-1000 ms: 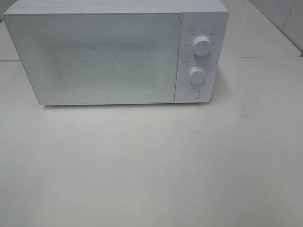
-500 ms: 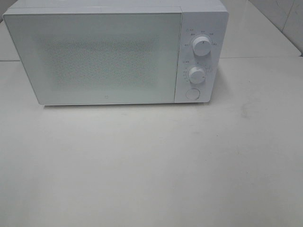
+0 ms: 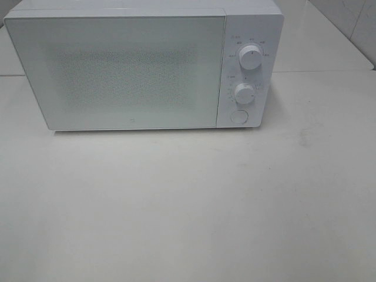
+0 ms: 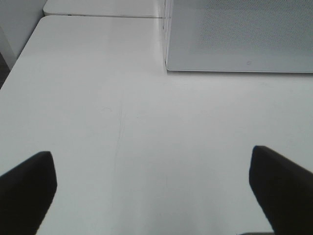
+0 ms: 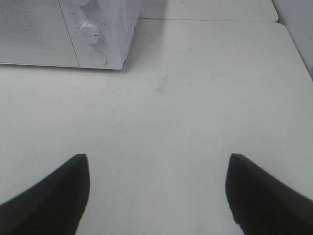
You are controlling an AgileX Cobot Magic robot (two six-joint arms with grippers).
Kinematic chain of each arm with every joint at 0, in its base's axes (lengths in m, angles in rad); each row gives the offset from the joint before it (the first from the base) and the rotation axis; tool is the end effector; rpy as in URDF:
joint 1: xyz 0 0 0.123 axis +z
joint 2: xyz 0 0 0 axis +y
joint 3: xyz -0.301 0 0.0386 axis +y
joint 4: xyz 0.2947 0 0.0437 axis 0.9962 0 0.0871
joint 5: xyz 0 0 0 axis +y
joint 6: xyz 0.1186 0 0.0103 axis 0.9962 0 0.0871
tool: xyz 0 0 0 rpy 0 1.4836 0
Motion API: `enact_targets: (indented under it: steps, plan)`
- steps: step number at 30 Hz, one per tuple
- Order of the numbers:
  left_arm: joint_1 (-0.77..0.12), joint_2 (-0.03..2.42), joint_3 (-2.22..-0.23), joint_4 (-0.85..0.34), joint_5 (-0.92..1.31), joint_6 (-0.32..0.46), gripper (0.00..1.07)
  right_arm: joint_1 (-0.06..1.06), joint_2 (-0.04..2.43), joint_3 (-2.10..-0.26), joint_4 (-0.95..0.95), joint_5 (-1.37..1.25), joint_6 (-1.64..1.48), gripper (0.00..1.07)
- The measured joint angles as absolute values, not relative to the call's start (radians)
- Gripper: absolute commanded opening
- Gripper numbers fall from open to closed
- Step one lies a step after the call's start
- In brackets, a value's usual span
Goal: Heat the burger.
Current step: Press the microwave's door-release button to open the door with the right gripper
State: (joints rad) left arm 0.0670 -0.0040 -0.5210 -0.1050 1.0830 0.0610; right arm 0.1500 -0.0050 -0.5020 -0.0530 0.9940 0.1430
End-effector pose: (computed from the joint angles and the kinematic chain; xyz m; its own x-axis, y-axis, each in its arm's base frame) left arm 0.0383 -0.0085 0.2923 -0.4503 -0.0186 -0.8927 0.0210 0.9993 -0.0314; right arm 0.0451 0.0015 0.2951 -0.3942 0.0554 -0.9174 -0.0644 0.9941 0.0877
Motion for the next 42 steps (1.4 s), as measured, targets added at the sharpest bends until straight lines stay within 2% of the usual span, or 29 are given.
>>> enact_targets:
  steps: [18,42]
  plan:
    - [0.067,-0.004,-0.521,-0.105,1.083,0.061,1.00,0.150,0.030,-0.524,-0.053,0.944,0.143,0.76]
    - [0.067,-0.004,-0.521,-0.105,1.083,0.061,1.00,0.150,0.487,-0.526,-0.052,0.507,0.143,0.76]
